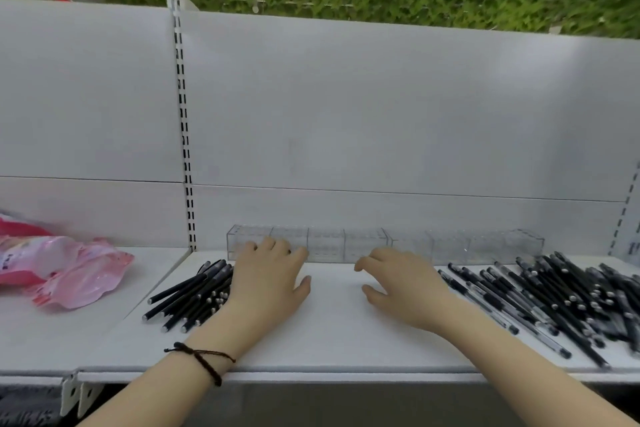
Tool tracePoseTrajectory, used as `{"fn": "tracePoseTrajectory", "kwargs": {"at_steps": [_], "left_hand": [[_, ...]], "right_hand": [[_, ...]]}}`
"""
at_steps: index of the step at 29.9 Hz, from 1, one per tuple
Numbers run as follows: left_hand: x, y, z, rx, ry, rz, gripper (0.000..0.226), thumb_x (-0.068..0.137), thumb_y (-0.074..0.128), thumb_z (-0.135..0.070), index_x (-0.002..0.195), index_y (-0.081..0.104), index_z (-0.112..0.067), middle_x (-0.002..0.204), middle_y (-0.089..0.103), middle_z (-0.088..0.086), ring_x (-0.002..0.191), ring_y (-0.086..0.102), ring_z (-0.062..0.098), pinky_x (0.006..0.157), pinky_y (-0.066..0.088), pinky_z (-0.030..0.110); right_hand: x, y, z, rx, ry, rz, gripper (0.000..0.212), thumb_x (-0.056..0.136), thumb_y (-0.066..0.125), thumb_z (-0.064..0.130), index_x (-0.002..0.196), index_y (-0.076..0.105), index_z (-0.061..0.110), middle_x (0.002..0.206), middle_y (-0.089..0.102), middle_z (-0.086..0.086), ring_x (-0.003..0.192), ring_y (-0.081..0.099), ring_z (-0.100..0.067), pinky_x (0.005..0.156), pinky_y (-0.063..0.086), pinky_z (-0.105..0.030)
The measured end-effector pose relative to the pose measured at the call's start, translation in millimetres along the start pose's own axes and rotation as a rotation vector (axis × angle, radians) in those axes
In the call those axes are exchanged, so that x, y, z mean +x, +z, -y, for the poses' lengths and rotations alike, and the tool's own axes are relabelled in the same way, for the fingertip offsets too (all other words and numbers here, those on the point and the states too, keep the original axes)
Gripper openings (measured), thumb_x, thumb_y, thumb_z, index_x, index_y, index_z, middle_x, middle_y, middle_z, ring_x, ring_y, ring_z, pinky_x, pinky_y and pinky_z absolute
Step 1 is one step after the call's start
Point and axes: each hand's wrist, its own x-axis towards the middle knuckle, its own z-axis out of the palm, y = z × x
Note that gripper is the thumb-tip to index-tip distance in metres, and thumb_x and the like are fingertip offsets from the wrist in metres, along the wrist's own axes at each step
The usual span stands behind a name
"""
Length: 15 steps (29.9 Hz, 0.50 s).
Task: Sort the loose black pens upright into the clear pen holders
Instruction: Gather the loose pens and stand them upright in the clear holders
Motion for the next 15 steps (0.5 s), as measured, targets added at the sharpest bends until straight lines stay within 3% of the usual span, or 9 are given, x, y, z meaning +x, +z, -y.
{"fn": "tracePoseTrajectory", "kwargs": {"at_steps": [2, 5, 10, 15], "left_hand": [[5.1, -7.3, -17.5, -0.002, 0.053, 0.076, 0.047, 0.079, 0.035, -0.05, 0.098, 0.069, -0.025, 0.087, 0.067, -0.001, 0.083, 0.062, 0.025, 0.07, 0.045, 0.039], [12.5, -11.5, -43.7, 0.0, 0.092, 0.145, 0.044, 0.094, 0.035, -0.05, 0.128, 0.049, -0.027, 0.119, 0.057, 0.0, 0.113, 0.049, 0.025, 0.093, 0.035, 0.039], [33.0, -15.7, -105.3, 0.018, 0.118, 0.161, 0.044, 0.095, 0.034, -0.049, 0.133, 0.042, -0.027, 0.123, 0.051, 0.001, 0.115, 0.044, 0.025, 0.095, 0.031, 0.04], [61.6, -20.1, -168.7, 0.005, 0.111, 0.164, 0.043, 0.095, 0.036, -0.049, 0.131, 0.042, -0.026, 0.122, 0.052, 0.003, 0.117, 0.044, 0.026, 0.095, 0.031, 0.04]], "right_hand": [[-8.8, -3.9, -9.6, -0.035, 0.01, -0.008, 0.039, 0.1, 0.038, 0.036, 0.137, 0.043, 0.027, 0.133, 0.049, 0.007, 0.121, 0.046, -0.016, 0.09, 0.036, -0.029], [-21.8, -9.3, -28.2, -0.067, 0.033, -0.02, 0.039, 0.1, 0.037, 0.037, 0.138, 0.041, 0.027, 0.133, 0.05, 0.007, 0.122, 0.045, -0.017, 0.092, 0.038, -0.031], [-47.3, -13.2, -81.6, -0.098, 0.07, -0.026, 0.037, 0.098, 0.039, 0.038, 0.134, 0.045, 0.028, 0.124, 0.053, 0.006, 0.115, 0.05, -0.018, 0.09, 0.042, -0.032], [-78.4, -22.7, -145.2, -0.135, 0.058, -0.035, 0.031, 0.096, 0.041, 0.038, 0.124, 0.05, 0.028, 0.112, 0.057, 0.007, 0.104, 0.054, -0.018, 0.074, 0.042, -0.03]]}}
